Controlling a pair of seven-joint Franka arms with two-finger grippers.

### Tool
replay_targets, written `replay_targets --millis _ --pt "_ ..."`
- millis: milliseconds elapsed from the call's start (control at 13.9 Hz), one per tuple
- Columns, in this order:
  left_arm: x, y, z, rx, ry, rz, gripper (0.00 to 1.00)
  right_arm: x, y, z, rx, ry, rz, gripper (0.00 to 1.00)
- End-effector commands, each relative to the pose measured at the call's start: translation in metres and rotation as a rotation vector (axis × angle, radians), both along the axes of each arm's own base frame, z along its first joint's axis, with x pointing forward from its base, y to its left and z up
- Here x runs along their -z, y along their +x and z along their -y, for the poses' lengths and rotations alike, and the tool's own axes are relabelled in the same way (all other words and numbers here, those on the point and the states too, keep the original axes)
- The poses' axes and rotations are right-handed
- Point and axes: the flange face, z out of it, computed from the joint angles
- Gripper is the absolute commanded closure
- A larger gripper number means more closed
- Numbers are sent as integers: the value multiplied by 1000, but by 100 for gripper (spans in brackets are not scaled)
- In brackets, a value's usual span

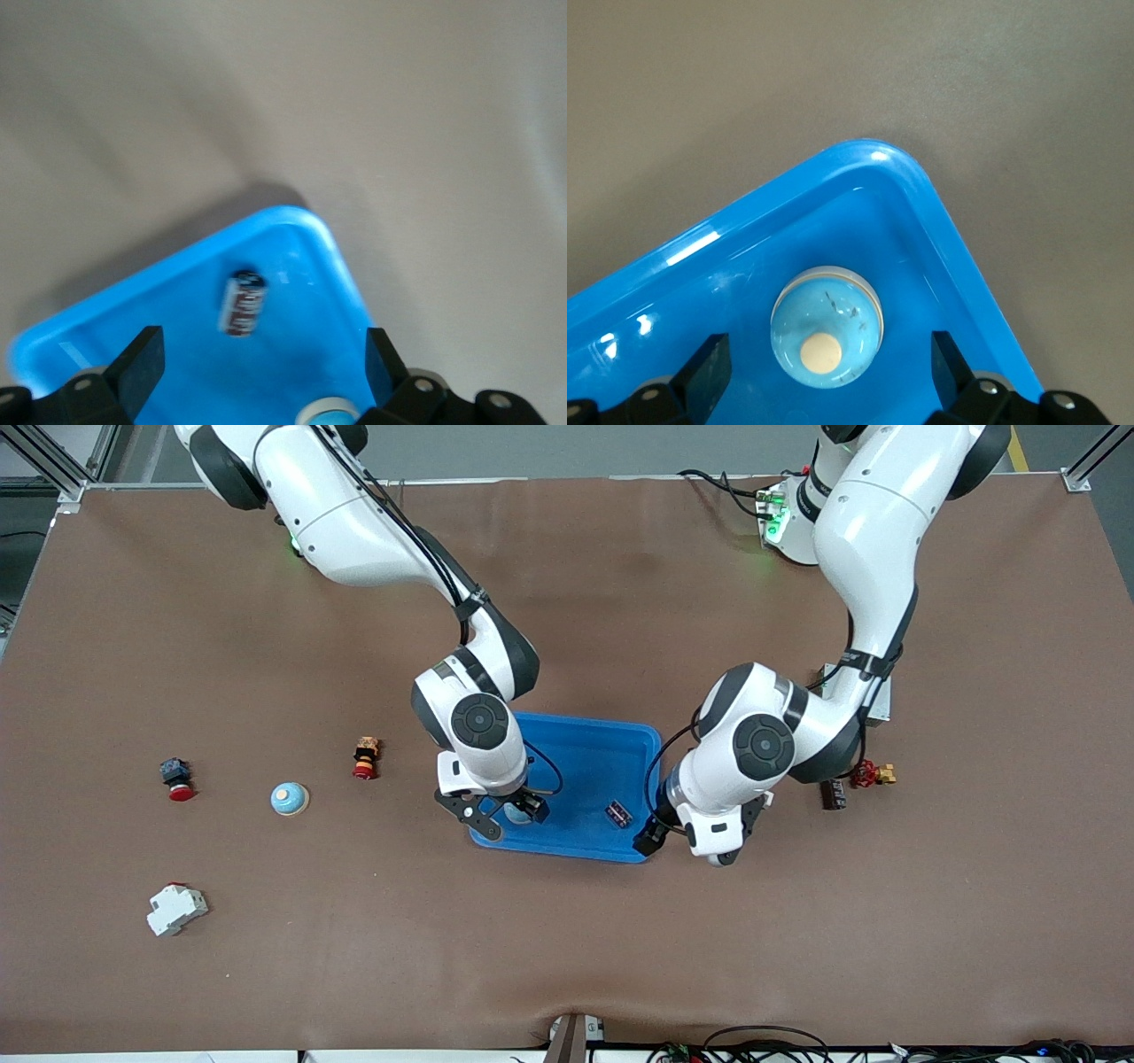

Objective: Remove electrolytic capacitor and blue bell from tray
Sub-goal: 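Move the right gripper and the left gripper back over the blue tray, then grasp the second bell with the right gripper while the left gripper grasps the capacitor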

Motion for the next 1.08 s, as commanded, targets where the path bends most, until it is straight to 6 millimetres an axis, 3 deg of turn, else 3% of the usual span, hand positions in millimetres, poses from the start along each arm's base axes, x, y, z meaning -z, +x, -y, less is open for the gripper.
replay_targets --millis 0,576,792,936,1008 --pt "8 6 16 -32 -27 64 0 9 8 -8 4 -20 27 0" --pt "74 -7 39 -3 -5 103 0 20 9 -8 -7 -34 28 0" --pt "80 -14 45 14 14 94 0 20 10 -9 -12 -29 35 34" --pt "87 -20 45 25 32 82 0 20 9 -9 -19 -31 39 68" --pt "92 -26 48 36 43 69 0 19 10 -10 -19 -30 40 92"
